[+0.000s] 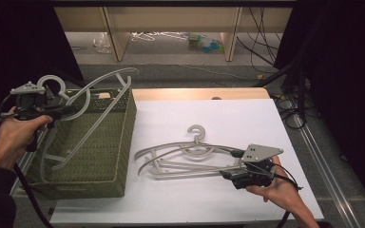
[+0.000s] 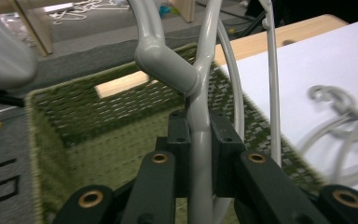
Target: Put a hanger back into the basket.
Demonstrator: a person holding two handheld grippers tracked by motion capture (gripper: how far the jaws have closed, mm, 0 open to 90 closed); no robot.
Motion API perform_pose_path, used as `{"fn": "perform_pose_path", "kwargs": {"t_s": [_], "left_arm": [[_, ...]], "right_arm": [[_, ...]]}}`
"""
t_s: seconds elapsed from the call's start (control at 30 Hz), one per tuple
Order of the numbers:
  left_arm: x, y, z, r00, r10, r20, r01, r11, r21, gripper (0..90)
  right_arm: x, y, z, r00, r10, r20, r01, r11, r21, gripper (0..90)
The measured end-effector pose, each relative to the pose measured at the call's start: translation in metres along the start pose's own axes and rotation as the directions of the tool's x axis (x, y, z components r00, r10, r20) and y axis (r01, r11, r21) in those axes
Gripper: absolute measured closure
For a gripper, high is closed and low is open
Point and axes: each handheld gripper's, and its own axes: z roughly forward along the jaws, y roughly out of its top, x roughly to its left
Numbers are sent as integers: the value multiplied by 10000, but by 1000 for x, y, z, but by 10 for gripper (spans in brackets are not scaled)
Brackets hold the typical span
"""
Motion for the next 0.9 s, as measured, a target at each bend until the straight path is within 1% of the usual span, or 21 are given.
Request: {"fn": "perform_pose_path", "kwargs": {"t_s": [0.03, 0.13, 0.17, 0.2, 0.23, 0.27, 0.3, 0.33, 0.37, 0.4, 0.43, 0.47, 0.57, 0.6, 0.67, 0.7, 0.73, 0.77, 0.8, 0.87, 0.9], "left_arm": [[0, 0, 0, 10000, 0, 0, 0, 10000, 0, 806], [10, -4, 2, 9990, 117, -422, -113, 9999, 84, 806], [16, -7, 3, 9967, 492, -641, -478, 9986, 241, 806], [16, -7, 3, 9967, 492, -641, -478, 9986, 241, 807], [20, -10, 4, 9947, 717, -735, -684, 9966, 465, 807], [20, -12, 6, 9953, 597, -764, -570, 9977, 366, 806], [23, -14, 7, 9934, 759, -854, -715, 9960, 532, 806], [26, -16, 7, 9911, 985, -892, -915, 9926, 801, 806], [26, -18, 9, 9909, 959, -940, -880, 9926, 842, 806], [29, -23, 12, 9895, 1050, -992, -954, 9907, 969, 805], [29, -23, 12, 9895, 1050, -992, -954, 9907, 969, 805], [31, -25, 14, 9884, 1119, -1023, -1004, 9887, 1115, 805], [36, -32, 21, 9908, 987, -925, -873, 9889, 1206, 805], [37, -34, 23, 9913, 972, -892, -857, 9885, 1247, 805], [36, -36, 31, 9920, 1015, -748, -899, 9854, 1448, 804], [36, -36, 31, 9920, 1015, -748, -899, 9854, 1448, 804], [34, -37, 34, 9922, 1062, -653, -955, 9841, 1499, 804], [33, -37, 37, 9940, 952, -537, -850, 9822, 1673, 802], [33, -37, 37, 9940, 952, -537, -850, 9822, 1673, 801], [34, -39, 42, 9962, 767, -420, -679, 9813, 1802, 800], [35, -41, 45, 9966, 740, -367, -657, 9794, 1910, 801]], "right_arm": [[0, 0, 0, 10000, 4, -4, -4, 10000, -8, 259], [0, 0, 0, 10000, 4, -5, -4, 10000, -15, 259], [0, 0, 0, 10000, -8, -20, 8, 10000, -9, 260], [0, 0, 0, 10000, -8, -20, 8, 10000, -9, 260], [0, 0, 0, 10000, -30, -8, 30, 10000, -4, 260], [0, -1, 0, 10000, -30, -6, 30, 10000, 4, 259], [0, -1, 1, 10000, -24, 8, 24, 10000, -76, 260], [0, -1, 1, 10000, -24, 8, 24, 10000, -76, 260], [0, -1, 0, 10000, -7, -16, 7, 10000, -5, 259], [0, -1, 0, 10000, -13, -29, 13, 10000, -7, 259], [0, -1, 0, 10000, -13, -29, 13, 10000, -7, 259], [0, -1, 1, 10000, -45, 8, 45, 10000, -71, 259], [0, -1, 0, 10000, 10, -62, -10, 10000, 62, 260], [0, -1, 1, 10000, -41, -67, 41, 10000, 63, 260], [1, -1, 2, 10000, -60, -71, 60, 10000, -32, 259], [1, -1, 2, 10000, -60, -71, 60, 10000, -32, 259], [1, -1, 2, 10000, -66, -59, 66, 10000, -35, 260], [0, -2, 2, 10000, -63, -55, 63, 10000, -7, 260], [0, -2, 2, 10000, -63, -55, 63, 10000, -7, 260], [0, -2, 1, 10000, -46, -82, 47, 10000, 87, 260], [0, -2, 1, 9999, -52, -102, 54, 9999, 114, 260]]}}
